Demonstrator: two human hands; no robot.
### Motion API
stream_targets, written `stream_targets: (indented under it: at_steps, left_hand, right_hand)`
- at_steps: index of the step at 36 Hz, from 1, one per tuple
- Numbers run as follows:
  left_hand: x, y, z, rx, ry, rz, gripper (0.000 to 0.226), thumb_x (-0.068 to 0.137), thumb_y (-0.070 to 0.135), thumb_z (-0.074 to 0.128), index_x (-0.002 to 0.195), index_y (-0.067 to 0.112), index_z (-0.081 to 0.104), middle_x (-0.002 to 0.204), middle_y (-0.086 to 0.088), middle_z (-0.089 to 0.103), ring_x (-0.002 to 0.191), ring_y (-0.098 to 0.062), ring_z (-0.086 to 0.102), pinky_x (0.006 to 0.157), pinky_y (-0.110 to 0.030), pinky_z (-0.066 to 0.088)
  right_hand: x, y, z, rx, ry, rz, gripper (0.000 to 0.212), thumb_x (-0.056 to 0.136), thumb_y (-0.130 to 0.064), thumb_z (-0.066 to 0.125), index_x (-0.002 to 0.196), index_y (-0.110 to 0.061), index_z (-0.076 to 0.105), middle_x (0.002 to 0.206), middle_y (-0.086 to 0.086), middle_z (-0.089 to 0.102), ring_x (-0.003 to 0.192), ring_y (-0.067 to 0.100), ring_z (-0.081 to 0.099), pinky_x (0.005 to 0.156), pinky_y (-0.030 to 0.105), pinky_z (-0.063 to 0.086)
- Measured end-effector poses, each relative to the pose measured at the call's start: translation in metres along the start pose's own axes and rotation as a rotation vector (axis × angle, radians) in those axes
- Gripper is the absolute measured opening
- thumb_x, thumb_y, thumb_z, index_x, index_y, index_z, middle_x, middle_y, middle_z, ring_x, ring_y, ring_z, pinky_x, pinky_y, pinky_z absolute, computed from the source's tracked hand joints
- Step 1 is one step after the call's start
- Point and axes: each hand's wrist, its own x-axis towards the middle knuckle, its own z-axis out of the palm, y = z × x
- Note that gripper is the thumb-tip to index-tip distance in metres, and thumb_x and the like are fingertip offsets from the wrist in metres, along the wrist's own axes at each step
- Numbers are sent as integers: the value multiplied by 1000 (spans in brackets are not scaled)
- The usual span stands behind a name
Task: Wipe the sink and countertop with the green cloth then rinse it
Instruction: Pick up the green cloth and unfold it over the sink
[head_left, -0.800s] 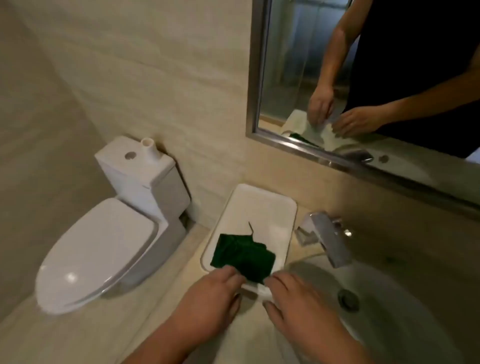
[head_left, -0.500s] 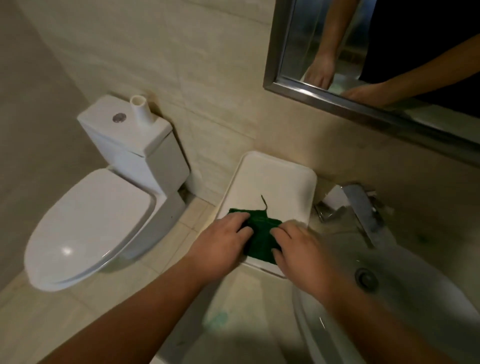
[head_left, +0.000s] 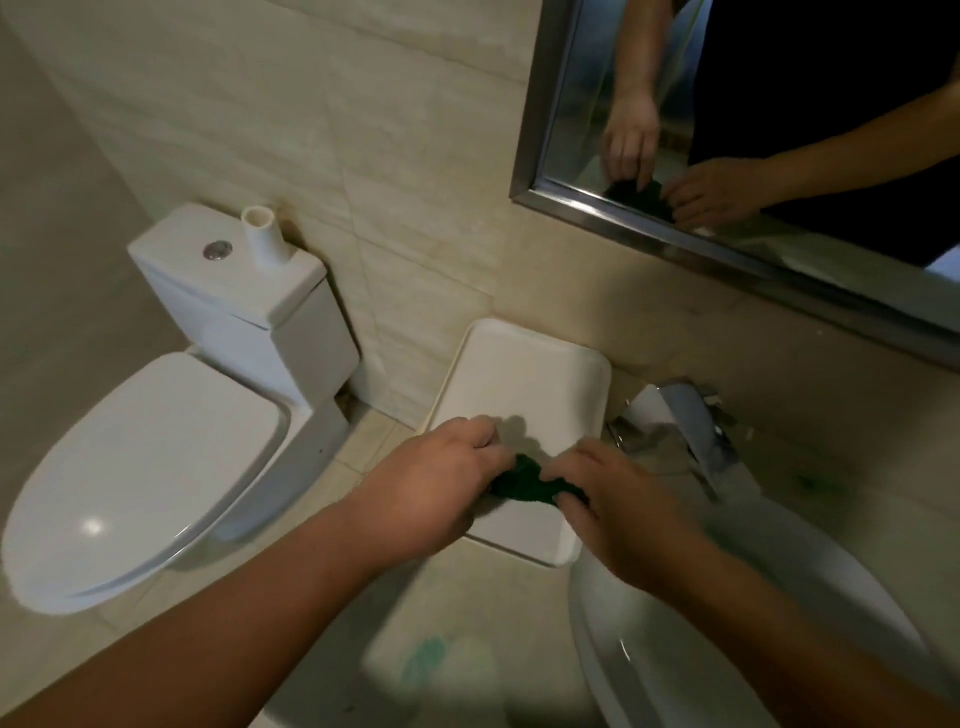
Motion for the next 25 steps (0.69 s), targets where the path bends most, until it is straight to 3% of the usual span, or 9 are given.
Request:
stream_targets:
  at_steps: [5, 7, 9, 12, 16, 19, 21, 23, 25]
  left_hand:
    - [10, 32, -59, -145, 61, -46, 28, 104, 32, 59, 131, 33, 68, 109, 8, 61, 95, -11, 63, 79, -34, 54]
    - [14, 45, -73, -233, 95, -61, 24, 105, 34, 58, 125, 33, 71, 102, 12, 61, 93, -5, 62, 80, -31, 52]
    - [18, 64, -82, -340, 142, -68, 18, 105, 36, 57, 113, 34, 73, 95, 15, 62, 91, -3, 62, 81, -31, 53]
    - [27, 90, -84, -466, 220, -61, 20, 103, 37, 56, 102, 30, 74, 92, 13, 67, 93, -8, 66, 84, -41, 55]
    - [38, 124, -72, -640, 283, -25, 23, 106, 24, 59, 119, 28, 77, 99, 12, 75, 98, -14, 72, 91, -43, 58]
    - [45, 148, -56, -680, 300, 8, 23, 105, 26, 57, 114, 32, 77, 99, 9, 77, 99, -17, 73, 93, -49, 58]
    - [48, 164, -44, -691, 319, 32, 21, 104, 31, 55, 105, 33, 76, 93, 6, 75, 94, -19, 71, 89, -54, 58]
    - [52, 179, -32, -711, 333, 77, 21, 103, 32, 54, 97, 32, 74, 88, 5, 72, 89, -18, 69, 84, -50, 57]
    - [55, 193, -21, -759, 345, 135, 23, 104, 28, 54, 91, 30, 72, 83, 5, 68, 84, -16, 65, 80, -43, 53]
  right_hand:
    - [-29, -12, -77, 227, 156, -13, 15, 95, -21, 64, 100, -34, 69, 94, -18, 60, 91, 3, 60, 75, 19, 50]
    - [-42, -18, -107, 327, 195, -6, 15, 89, -29, 61, 98, -36, 69, 96, -18, 63, 91, 5, 63, 77, 16, 50]
    - [-60, -23, -136, 418, 220, -31, 15, 87, -34, 60, 99, -36, 69, 95, -13, 67, 90, 11, 66, 78, 27, 57]
    - [-85, -28, -170, 453, 279, -82, 10, 92, -26, 64, 94, -34, 69, 90, -6, 68, 83, 16, 67, 70, 30, 59]
    - [-117, -17, -188, 420, 339, -87, 14, 91, -18, 66, 88, -30, 72, 88, -6, 68, 80, 15, 66, 64, 23, 57]
    - [-140, 4, -183, 428, 321, 7, 24, 93, -13, 67, 87, -35, 73, 93, -11, 72, 89, 15, 70, 73, 36, 63]
    - [-155, 17, -175, 448, 325, 44, 29, 93, -9, 67, 86, -36, 73, 106, -13, 75, 97, 6, 71, 83, 38, 63]
    - [-171, 28, -165, 446, 367, 41, 28, 95, -6, 65, 87, -32, 73, 104, -6, 76, 94, 7, 72, 85, 36, 60]
    - [-189, 37, -155, 410, 426, -2, 20, 98, -9, 63, 93, -27, 70, 87, 18, 69, 83, 31, 67, 77, 42, 51]
